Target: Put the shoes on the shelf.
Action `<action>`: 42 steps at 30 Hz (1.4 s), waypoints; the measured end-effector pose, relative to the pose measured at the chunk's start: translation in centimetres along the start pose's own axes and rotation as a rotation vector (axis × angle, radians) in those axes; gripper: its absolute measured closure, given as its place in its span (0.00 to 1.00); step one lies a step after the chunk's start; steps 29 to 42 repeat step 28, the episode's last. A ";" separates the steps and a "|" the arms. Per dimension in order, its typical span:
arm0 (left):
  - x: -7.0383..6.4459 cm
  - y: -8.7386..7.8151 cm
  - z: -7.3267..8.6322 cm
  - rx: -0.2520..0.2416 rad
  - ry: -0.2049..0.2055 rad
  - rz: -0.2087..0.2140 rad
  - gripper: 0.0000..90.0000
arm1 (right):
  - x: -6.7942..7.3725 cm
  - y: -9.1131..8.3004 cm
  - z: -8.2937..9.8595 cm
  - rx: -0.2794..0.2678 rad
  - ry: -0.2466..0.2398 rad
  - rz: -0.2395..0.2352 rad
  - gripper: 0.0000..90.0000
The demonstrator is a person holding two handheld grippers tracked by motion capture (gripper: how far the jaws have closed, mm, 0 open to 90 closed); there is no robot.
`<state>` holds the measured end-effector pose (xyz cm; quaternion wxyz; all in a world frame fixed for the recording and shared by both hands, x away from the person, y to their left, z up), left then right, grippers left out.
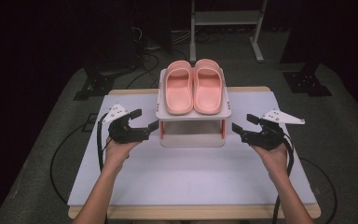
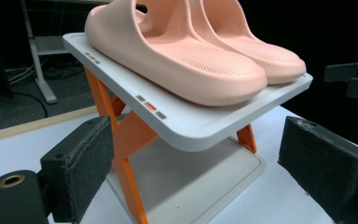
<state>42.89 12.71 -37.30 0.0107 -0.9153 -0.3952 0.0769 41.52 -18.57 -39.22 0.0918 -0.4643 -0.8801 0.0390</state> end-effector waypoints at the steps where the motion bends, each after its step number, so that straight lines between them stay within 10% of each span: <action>1: 0.0 -0.1 0.1 -0.001 -0.002 0.001 0.11 | 0.0 -0.1 0.1 -0.002 -0.001 -0.002 0.29; 42: -0.8 -3.7 4.3 -0.011 -0.049 -0.015 0.10 | 0.1 -3.0 4.6 -0.006 0.020 -0.005 0.25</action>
Point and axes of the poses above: each handheld gripper's, and its own axes: y roughly forward along the jaws, z roughly out of its underside, x roughly to its left, the point moved 10 cm from there along y, roughly forward along the jaws, and after that the axes turned 10 degrees about -x, right-handed, at the moved point
